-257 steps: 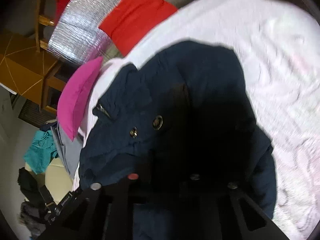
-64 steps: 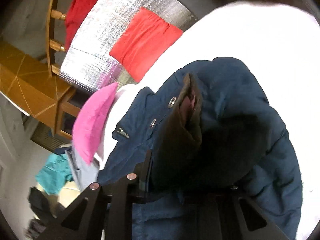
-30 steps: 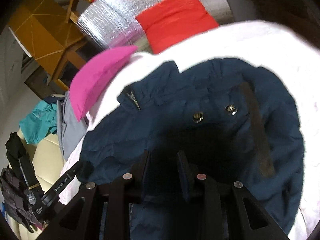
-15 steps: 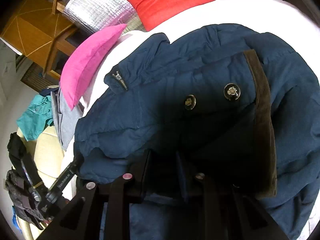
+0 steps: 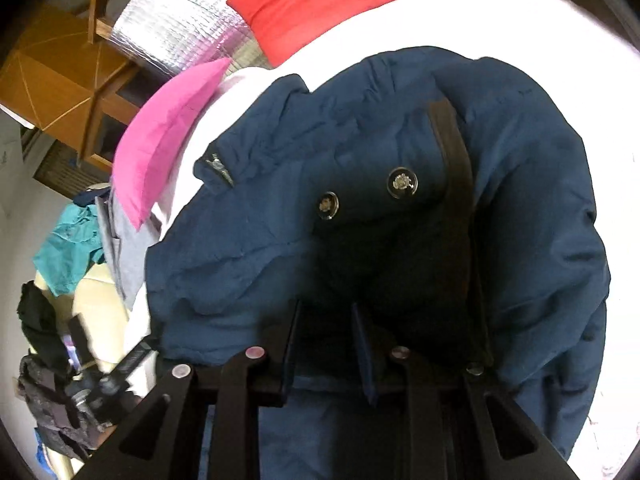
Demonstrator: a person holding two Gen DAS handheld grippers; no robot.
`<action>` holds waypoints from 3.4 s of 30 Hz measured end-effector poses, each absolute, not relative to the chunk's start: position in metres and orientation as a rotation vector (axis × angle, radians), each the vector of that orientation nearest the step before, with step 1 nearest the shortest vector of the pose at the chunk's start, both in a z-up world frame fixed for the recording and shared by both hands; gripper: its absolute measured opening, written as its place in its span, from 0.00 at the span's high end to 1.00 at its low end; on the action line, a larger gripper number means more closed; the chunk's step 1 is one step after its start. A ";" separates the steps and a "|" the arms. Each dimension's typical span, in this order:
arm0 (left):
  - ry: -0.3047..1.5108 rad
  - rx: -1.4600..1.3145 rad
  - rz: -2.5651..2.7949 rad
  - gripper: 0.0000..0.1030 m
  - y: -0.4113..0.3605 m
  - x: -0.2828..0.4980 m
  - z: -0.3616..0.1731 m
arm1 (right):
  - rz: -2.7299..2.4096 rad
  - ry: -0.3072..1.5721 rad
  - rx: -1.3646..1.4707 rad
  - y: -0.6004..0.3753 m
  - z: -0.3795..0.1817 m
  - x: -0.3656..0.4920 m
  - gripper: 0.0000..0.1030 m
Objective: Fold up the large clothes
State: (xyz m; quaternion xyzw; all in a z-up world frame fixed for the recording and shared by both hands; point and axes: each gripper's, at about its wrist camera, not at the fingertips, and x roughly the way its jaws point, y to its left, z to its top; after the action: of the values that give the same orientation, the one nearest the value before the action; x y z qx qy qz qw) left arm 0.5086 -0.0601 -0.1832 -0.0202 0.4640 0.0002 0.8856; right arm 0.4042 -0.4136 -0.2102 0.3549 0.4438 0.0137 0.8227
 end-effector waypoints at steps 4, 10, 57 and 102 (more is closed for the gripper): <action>0.896 -0.130 0.005 0.28 -0.038 0.504 -0.160 | -0.006 0.858 0.784 -0.443 -0.192 0.386 0.72; 0.921 -0.271 0.039 0.18 0.002 0.518 -0.170 | -0.114 0.794 0.861 -0.499 -0.192 0.360 0.34; 1.041 -0.046 -0.102 0.25 -0.087 0.510 -0.204 | -0.040 0.949 0.612 -0.426 -0.216 0.380 0.69; 1.018 0.124 -0.123 0.24 -0.129 0.502 -0.205 | 0.068 0.955 0.664 -0.401 -0.219 0.395 0.69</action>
State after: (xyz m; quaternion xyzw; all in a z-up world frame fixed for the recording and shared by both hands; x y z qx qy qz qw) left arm 0.5018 -0.1295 -0.2048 0.0595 0.4867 -0.0589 0.8696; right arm 0.3951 -0.4010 -0.2189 0.3137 0.4507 0.0321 0.8351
